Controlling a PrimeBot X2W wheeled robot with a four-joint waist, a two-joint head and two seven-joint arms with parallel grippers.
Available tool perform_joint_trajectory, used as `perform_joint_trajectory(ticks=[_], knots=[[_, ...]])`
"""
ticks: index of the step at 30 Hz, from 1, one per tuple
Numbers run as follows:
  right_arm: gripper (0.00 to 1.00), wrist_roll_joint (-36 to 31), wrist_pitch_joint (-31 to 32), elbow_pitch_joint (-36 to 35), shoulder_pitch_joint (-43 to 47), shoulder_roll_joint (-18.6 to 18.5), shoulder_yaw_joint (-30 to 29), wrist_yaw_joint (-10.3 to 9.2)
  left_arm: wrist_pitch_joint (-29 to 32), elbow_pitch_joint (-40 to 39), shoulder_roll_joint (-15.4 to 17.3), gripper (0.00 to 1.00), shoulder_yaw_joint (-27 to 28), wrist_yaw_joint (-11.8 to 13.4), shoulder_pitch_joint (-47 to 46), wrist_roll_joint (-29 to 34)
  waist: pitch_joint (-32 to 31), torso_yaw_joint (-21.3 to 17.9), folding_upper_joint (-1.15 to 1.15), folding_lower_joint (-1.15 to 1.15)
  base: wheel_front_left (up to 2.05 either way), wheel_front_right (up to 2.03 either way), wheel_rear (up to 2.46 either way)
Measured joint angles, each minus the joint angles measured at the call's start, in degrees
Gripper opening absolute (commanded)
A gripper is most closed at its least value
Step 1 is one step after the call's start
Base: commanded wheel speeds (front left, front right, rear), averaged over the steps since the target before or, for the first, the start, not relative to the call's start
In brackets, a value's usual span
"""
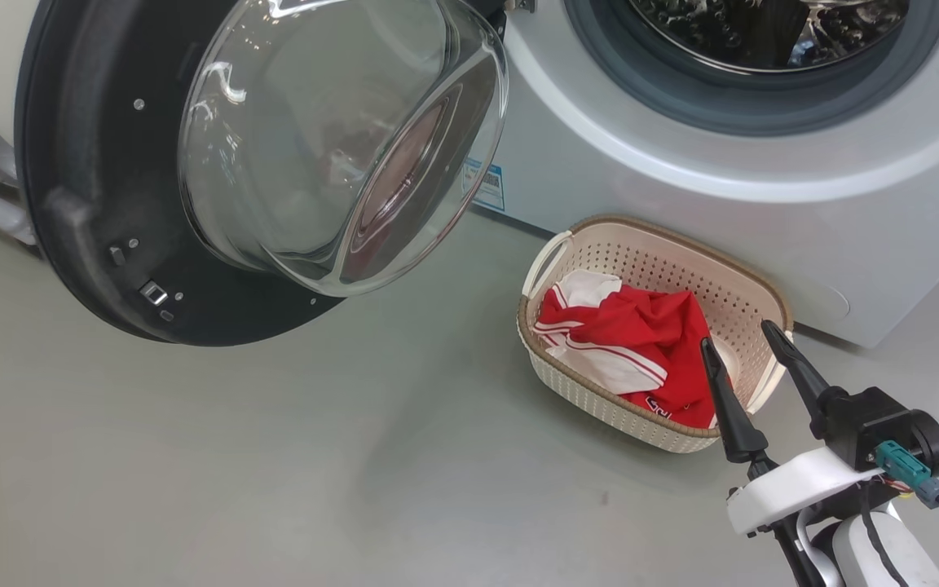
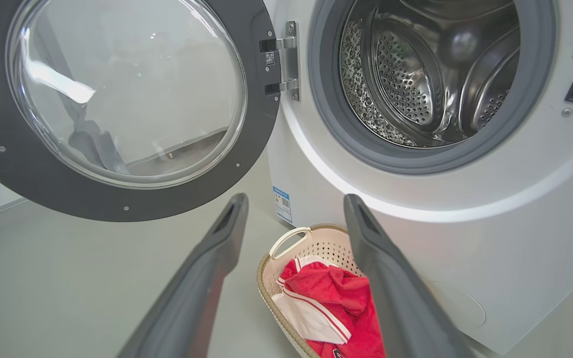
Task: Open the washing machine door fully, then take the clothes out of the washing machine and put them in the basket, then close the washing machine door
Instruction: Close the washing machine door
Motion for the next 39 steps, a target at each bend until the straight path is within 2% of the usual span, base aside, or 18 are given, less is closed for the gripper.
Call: perform_joint_trajectory(ticks=[9, 15, 29, 39], knots=[[1.0, -0.3, 1.3, -1.2, -1.3, -0.5, 1.2, 0.14, 5.5, 11.1, 5.7, 0.0, 0.5, 4.2, -7.2, -3.3, 1.9, -1.5, 0.0, 0.0, 0.0, 0.0, 0.0], [1.0, -0.3, 2.0, -1.9, -1.8, -1.0, 1.4, 0.53, 10.3, 17.5, 7.5, 0.0, -3.4, 6.3, -11.7, -3.8, 2.9, -3.5, 0.0, 0.0, 0.0, 0.0, 0.0], [1.0, -0.3, 2.6, -3.3, -2.0, -1.7, 0.3, 0.46, 16.5, 26.5, 8.6, 0.0, -8.7, 6.2, -15.8, -3.3, 5.4, -7.0, 0.0, 0.0, 0.0, 0.0, 0.0], [1.0, -0.3, 2.6, -3.7, -2.0, -2.1, -0.1, 0.44, 20.6, 29.4, 9.3, 0.0, -9.5, 2.6, -17.1, -3.4, 6.0, -6.6, 0.0, 0.0, 0.0, 0.0, 0.0]])
